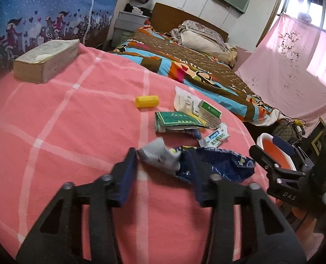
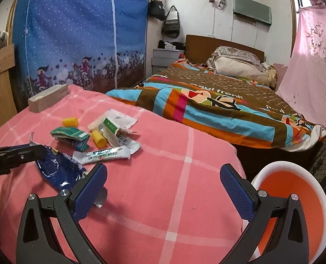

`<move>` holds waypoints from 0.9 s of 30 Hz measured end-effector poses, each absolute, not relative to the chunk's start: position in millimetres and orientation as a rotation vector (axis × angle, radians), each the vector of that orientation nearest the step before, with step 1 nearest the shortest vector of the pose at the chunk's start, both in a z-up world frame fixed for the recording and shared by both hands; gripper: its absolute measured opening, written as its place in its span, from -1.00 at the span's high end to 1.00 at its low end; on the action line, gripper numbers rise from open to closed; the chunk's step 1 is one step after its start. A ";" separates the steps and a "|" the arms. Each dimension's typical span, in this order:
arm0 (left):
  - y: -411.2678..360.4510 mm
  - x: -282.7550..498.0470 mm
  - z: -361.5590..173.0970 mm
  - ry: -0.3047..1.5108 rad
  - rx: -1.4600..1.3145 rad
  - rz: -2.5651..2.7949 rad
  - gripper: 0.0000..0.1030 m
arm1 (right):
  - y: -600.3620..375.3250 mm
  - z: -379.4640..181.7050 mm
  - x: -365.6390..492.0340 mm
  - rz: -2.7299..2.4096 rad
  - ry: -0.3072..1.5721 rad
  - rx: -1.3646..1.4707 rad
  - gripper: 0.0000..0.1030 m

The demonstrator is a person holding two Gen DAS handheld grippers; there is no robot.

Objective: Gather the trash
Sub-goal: 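Close the left tool on the blue snack wrapper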

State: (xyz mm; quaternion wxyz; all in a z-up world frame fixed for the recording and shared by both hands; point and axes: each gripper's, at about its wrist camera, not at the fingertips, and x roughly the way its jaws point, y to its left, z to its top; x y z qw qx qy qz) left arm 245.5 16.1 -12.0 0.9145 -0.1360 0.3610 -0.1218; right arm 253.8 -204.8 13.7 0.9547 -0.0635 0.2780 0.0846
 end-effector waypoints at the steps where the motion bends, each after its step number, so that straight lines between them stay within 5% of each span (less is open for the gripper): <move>1: 16.9 245.3 -11.7 0.741 -0.284 -0.253 0.11 | -203.3 13.0 254.4 0.173 0.568 -0.135 -1.00; 27: 123.9 225.7 -12.6 0.653 -0.489 0.109 0.16 | -157.9 7.3 277.4 0.323 0.652 -0.130 -1.00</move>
